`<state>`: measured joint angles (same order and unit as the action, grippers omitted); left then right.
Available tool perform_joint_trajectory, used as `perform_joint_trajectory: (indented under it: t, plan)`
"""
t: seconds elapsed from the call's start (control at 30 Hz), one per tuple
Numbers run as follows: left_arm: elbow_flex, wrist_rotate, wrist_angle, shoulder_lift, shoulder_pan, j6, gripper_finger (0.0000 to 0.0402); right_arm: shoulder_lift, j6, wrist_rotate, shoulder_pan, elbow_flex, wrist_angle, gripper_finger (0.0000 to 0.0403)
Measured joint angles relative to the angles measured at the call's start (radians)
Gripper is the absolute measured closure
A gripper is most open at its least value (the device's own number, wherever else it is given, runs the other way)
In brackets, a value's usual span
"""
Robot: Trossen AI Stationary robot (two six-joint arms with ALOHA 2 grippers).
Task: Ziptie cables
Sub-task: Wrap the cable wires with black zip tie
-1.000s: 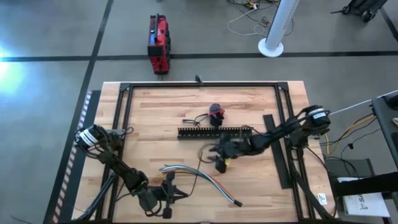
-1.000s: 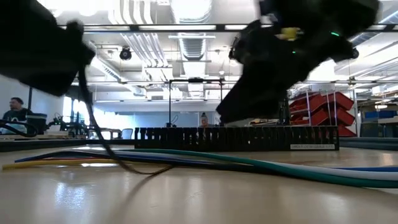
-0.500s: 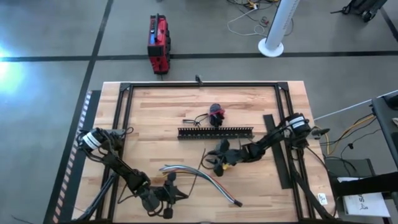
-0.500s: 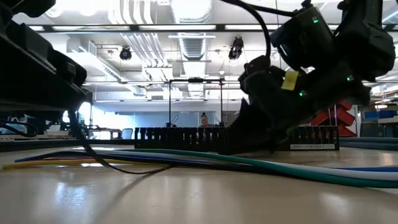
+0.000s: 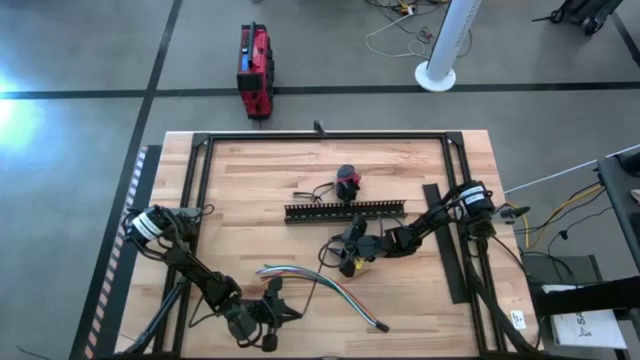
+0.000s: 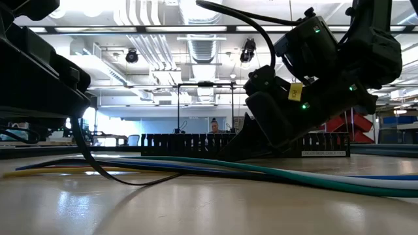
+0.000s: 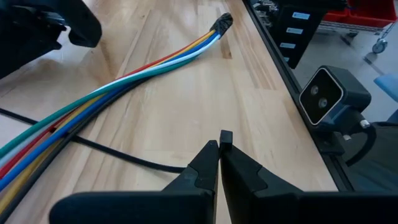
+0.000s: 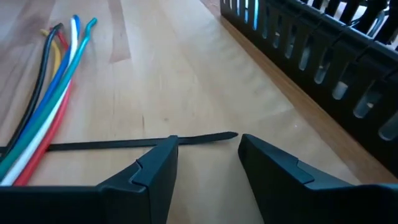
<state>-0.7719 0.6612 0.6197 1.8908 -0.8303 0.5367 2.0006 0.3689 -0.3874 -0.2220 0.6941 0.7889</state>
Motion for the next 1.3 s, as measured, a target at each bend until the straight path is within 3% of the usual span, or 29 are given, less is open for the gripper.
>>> perform_joint_trajectory:
  t: [0.3, 0.9, 1.17, 1.3]
  plan:
    - [0.0, 0.002, -0.002, 0.0, 0.006, -0.001, 0.0402, 0.031, -0.007, -0.012, 0.002, 0.06, -0.039, 0.0246]
    - [0.0, 0.003, -0.01, 0.0, 0.009, -0.003, 0.0402, 0.043, -0.025, 0.099, -0.064, 0.117, -0.044, 0.0227]
    - [0.0, 0.003, -0.01, 0.0, 0.009, -0.003, 0.0402, 0.034, -0.023, 0.091, -0.062, 0.124, -0.041, 0.0226]
    - [0.0, 0.002, -0.01, 0.0, 0.009, 0.0, 0.0402, -0.008, -0.021, 0.071, -0.062, 0.122, -0.128, 0.0226]
